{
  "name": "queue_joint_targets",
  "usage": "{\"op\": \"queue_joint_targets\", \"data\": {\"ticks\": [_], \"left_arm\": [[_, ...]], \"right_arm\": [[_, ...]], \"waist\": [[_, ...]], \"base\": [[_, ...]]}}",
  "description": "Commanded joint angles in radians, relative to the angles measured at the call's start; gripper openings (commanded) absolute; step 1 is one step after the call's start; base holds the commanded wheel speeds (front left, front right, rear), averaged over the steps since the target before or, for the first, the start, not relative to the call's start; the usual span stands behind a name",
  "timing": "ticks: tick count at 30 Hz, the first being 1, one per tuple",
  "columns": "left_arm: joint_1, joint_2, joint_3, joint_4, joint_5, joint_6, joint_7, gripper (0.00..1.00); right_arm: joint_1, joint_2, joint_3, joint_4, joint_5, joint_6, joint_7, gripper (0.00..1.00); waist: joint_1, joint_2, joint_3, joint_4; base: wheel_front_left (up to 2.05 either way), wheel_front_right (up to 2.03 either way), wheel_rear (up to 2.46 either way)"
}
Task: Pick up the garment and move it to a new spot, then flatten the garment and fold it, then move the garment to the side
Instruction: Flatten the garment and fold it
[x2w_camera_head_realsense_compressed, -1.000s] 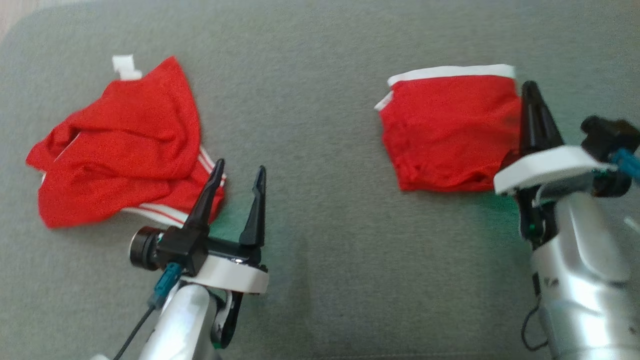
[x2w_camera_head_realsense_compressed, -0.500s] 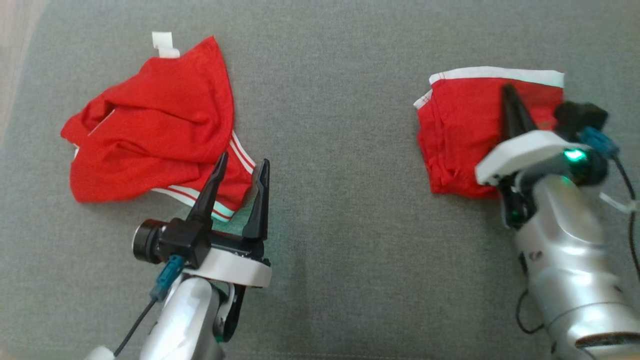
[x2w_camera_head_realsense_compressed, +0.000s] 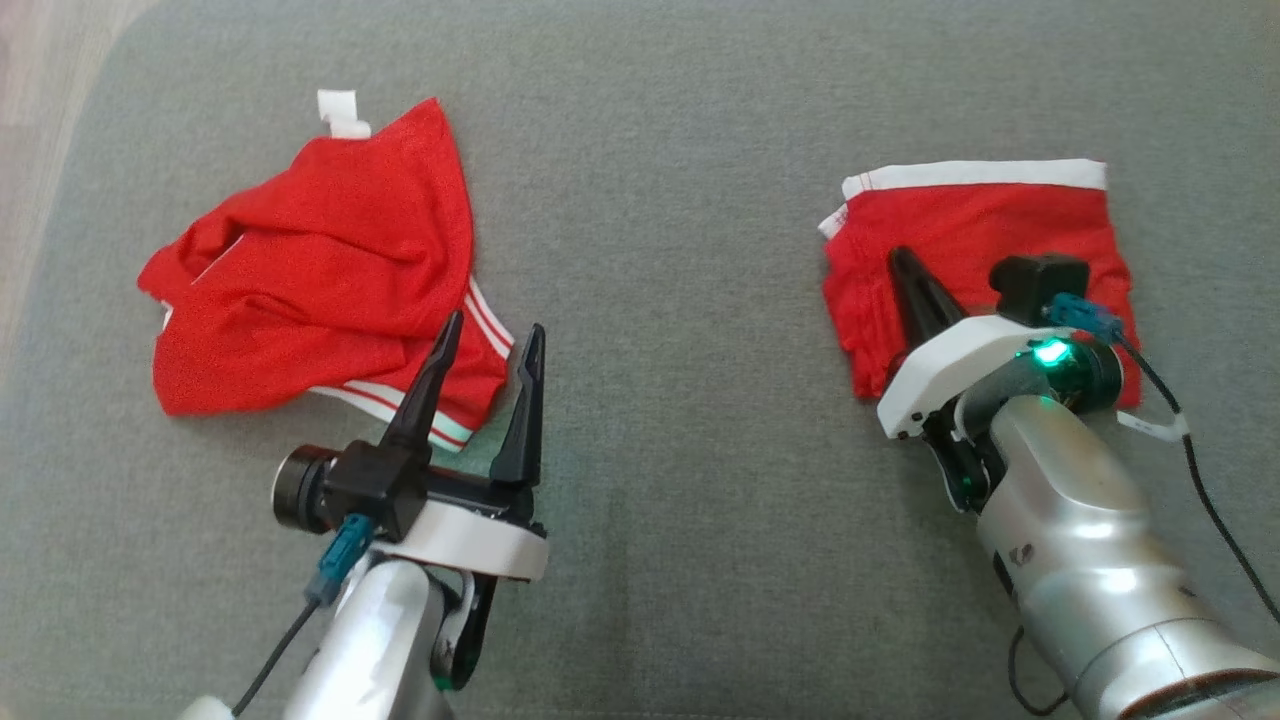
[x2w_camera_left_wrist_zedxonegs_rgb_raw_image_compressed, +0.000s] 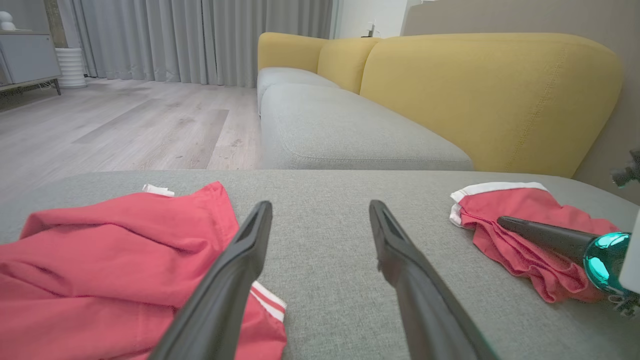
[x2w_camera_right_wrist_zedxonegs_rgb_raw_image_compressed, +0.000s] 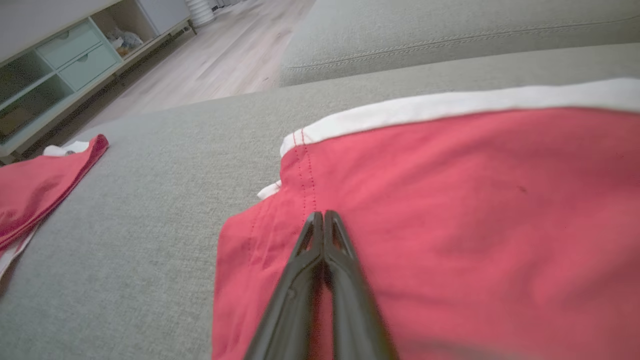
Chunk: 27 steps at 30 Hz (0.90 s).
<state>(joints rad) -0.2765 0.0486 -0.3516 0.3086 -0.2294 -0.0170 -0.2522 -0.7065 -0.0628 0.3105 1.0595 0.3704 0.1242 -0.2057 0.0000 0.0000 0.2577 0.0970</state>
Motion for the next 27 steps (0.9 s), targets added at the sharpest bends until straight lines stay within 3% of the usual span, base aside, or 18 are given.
{"op": "queue_joint_targets", "data": {"ticks": [1,6,12,13,14,20,27], "left_arm": [[0.003,0.002,0.041,-0.031,-0.002,0.008,-0.010,1.00],[0.018,0.002,0.060,-0.036,0.004,0.009,-0.010,1.00],[0.041,0.002,0.084,-0.043,0.010,0.009,-0.010,1.00],[0.046,0.002,0.088,-0.043,0.009,0.009,-0.010,1.00],[0.050,0.002,0.092,-0.043,0.009,0.008,-0.010,1.00],[0.083,0.002,0.109,-0.044,0.006,0.010,-0.010,1.00],[0.103,0.002,0.112,-0.045,0.003,0.008,-0.010,1.00]], "right_arm": [[0.004,0.013,0.016,-0.022,0.022,0.007,-0.028,0.00],[0.029,0.013,-0.022,-0.076,0.023,0.007,-0.054,0.00],[0.165,0.013,-0.149,-0.333,-0.050,0.007,-0.056,0.04],[0.195,0.013,-0.166,-0.373,-0.068,0.007,-0.056,0.65],[0.225,0.013,-0.183,-0.410,-0.083,0.007,-0.056,1.00],[0.423,0.013,-0.229,-0.586,-0.112,0.007,-0.056,1.00],[0.513,0.013,-0.229,-0.639,-0.108,0.007,-0.056,1.00]], "waist": [[0.0000,0.0000,-0.013,-0.012],[0.0000,0.0000,-0.041,-0.039],[0.0000,0.0000,-0.081,-0.089],[0.0000,0.0000,-0.088,-0.097],[0.0000,0.0000,-0.096,-0.103],[0.0000,0.0000,-0.139,-0.140],[0.0000,0.0000,-0.154,-0.156]], "base": [[0.00,0.00,0.00],[0.00,0.00,0.00],[0.00,0.00,0.00],[0.00,0.00,0.00],[0.00,0.00,0.00],[0.00,0.00,0.00],[0.00,0.00,0.00]]}}
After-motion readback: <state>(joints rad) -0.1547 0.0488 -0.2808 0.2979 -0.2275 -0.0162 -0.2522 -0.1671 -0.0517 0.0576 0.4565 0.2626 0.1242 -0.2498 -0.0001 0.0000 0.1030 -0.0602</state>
